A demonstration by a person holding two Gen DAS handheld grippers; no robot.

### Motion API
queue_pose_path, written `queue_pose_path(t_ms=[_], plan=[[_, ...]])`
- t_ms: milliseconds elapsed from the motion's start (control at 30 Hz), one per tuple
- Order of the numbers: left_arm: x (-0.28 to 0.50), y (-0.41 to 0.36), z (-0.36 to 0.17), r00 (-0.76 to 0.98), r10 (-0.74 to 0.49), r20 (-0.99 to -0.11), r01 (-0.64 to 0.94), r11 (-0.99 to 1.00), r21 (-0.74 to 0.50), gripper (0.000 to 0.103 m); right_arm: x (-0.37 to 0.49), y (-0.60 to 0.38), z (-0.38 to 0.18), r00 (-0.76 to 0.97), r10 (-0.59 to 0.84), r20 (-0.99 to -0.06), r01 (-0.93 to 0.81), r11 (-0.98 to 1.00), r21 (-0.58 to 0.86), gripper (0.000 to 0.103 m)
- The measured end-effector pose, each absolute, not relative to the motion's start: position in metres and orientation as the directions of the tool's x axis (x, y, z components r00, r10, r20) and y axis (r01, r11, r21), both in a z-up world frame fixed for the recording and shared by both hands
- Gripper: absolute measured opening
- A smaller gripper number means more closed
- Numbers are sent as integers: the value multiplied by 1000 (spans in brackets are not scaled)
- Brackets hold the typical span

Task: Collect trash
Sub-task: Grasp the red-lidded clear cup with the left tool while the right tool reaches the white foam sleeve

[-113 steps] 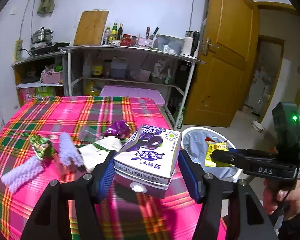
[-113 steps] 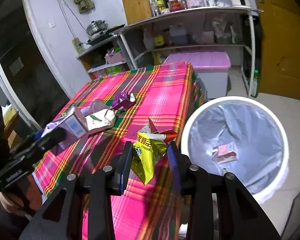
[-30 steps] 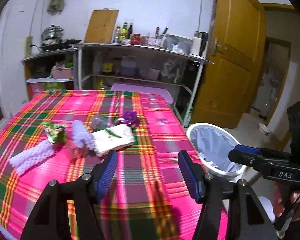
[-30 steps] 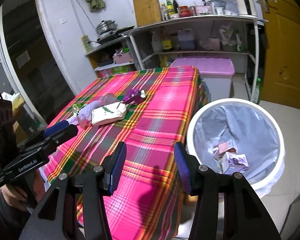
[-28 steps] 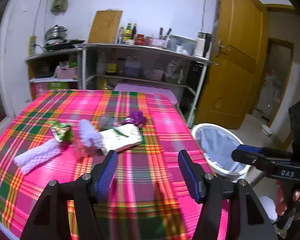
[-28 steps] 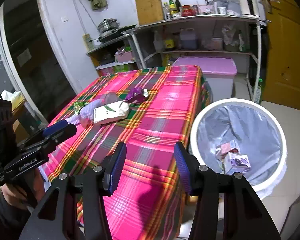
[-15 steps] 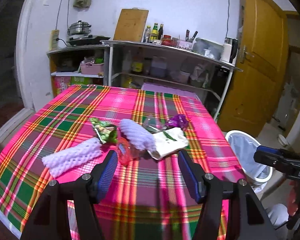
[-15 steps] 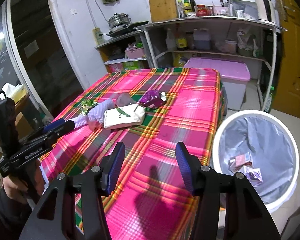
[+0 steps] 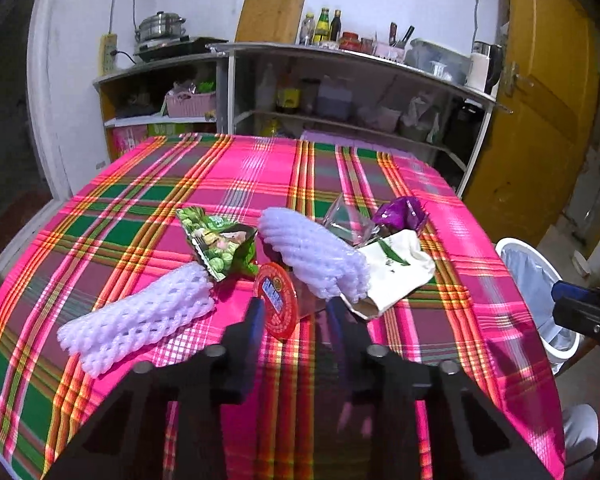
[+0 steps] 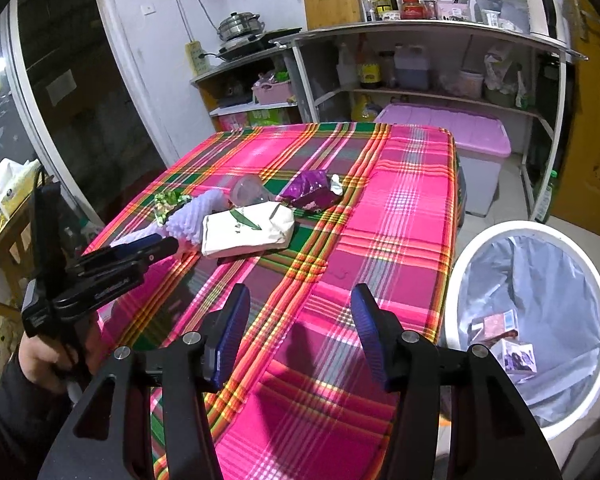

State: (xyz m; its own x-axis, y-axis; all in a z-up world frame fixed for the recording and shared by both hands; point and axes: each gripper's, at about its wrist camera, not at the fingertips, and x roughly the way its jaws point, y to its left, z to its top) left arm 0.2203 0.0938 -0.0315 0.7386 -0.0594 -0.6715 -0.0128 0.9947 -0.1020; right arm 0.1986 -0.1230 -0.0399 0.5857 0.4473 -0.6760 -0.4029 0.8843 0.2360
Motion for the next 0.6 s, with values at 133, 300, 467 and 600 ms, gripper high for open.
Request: queue_pose_path(t_ms=[133,300,467,600], plan=[[226,95,-34,727,-73,-682,-6,994,-112,15,202,-119,-41,580,448,-680,-404,884,236,53],[228,99,-37,722,-82,-687,-11,991,-130,6,203,-113,-41,574,455,-681,-416,878,236,53],[223,103,-35,736,-91,-671,-7,990,-142,5,204,-108,-40,573,462,-677,-428,873,234,53],[216,103,-31,750,-91,-655,-4,990,-142,5,205,-103,-38,571,462,-678,-432,872,230,53]])
